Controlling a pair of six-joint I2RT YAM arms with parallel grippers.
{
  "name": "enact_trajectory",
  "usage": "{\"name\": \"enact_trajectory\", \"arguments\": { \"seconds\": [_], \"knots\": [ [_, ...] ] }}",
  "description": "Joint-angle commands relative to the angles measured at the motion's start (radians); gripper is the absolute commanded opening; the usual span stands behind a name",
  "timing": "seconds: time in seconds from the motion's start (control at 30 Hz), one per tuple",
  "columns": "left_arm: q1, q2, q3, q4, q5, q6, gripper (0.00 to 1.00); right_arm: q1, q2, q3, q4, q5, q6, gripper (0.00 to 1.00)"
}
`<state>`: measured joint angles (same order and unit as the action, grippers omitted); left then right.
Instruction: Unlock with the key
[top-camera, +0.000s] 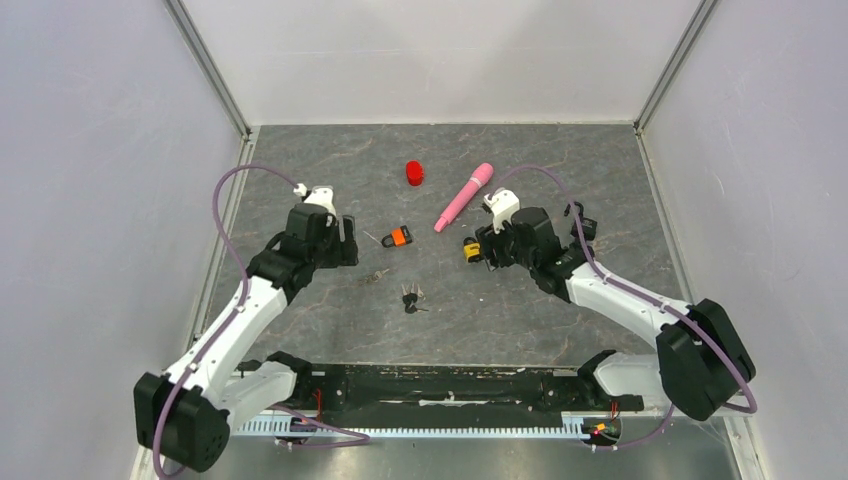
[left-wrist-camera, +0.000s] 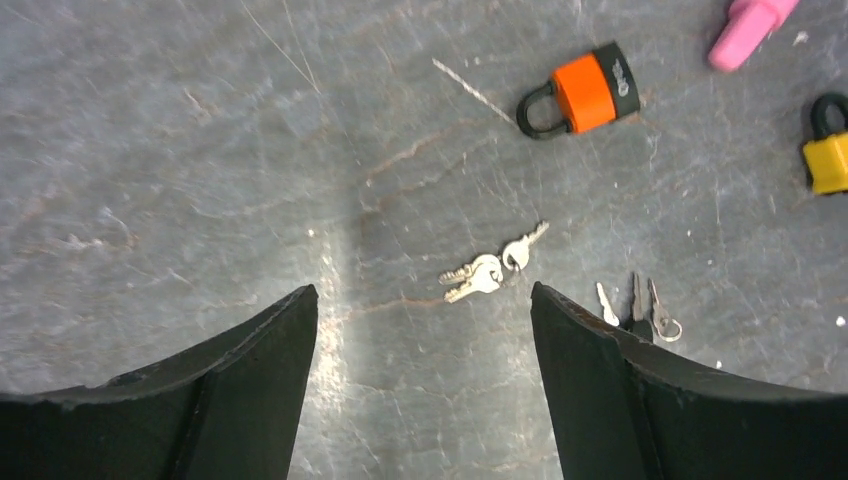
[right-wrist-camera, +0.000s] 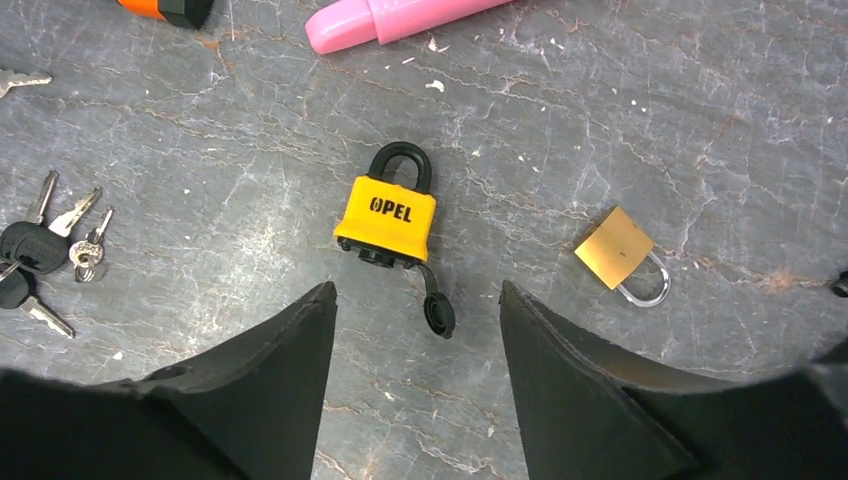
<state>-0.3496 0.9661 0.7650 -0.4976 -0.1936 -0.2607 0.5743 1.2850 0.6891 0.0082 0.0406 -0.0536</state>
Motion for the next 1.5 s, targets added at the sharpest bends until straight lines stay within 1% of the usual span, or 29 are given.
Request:
{"name": "enact_trajectory", "arguments": {
  "seconds": [0.0,0.13,0.23,0.3,0.43,0.57,0.6,0.67,0.73,1.0,1.17,1.3,1.4,1.43,1.47],
  "knots": [
    [-0.005,0.088,0.061,-0.085,0.119,-0.103,0.82,0.005,-0.052,-0.039,0.081,0.009,0.05,0.65],
    [-0.006,0.184,0.07,-0.099,0.169,-0.147,0.79,0.004,-0.104,-0.085,0.112,0.072,0.085,0.7],
    [-0.019,0.265,0.082,-0.096,0.233,-0.173,0.73,0.003,-0.142,-0.119,0.128,0.099,0.093,0.71],
    [-0.04,0.319,0.091,-0.087,0.241,-0.176,0.71,0.003,-0.162,-0.139,0.137,0.1,0.096,0.71],
    [-0.107,0.415,0.129,-0.081,0.209,-0.162,0.66,0.003,-0.183,-0.168,0.138,0.1,0.098,0.71],
    [-0.141,0.525,0.177,-0.08,0.203,-0.153,0.61,0.002,-0.204,-0.189,0.132,0.104,0.092,0.71],
    [-0.147,0.552,0.19,-0.081,0.198,-0.151,0.58,0.002,-0.21,-0.192,0.127,0.107,0.091,0.71],
    [-0.152,0.597,0.213,-0.079,0.197,-0.145,0.49,0.002,-0.22,-0.197,0.121,0.11,0.089,0.71],
    [-0.155,0.64,0.234,-0.079,0.198,-0.137,0.45,0.002,-0.231,-0.203,0.117,0.112,0.088,0.71],
    [-0.155,0.742,0.293,-0.106,0.107,-0.106,0.42,0.002,-0.252,-0.216,0.116,0.103,0.095,0.72],
    [-0.159,0.78,0.297,-0.128,0.08,-0.101,0.35,0.002,-0.249,-0.218,0.117,0.096,0.1,0.72],
    [-0.17,0.801,0.293,-0.137,0.081,-0.101,0.23,0.003,-0.252,-0.219,0.121,0.097,0.102,0.72],
    [-0.179,0.794,0.295,-0.146,0.09,-0.097,0.05,0.004,-0.257,-0.223,0.124,0.089,0.104,0.72],
    [-0.182,0.784,0.293,-0.145,0.093,-0.097,0.02,0.003,-0.259,-0.223,0.128,0.076,0.106,0.72],
    [-0.186,0.77,0.292,-0.143,0.096,-0.098,0.02,0.002,-0.263,-0.223,0.132,0.057,0.109,0.72]
  ]
}}
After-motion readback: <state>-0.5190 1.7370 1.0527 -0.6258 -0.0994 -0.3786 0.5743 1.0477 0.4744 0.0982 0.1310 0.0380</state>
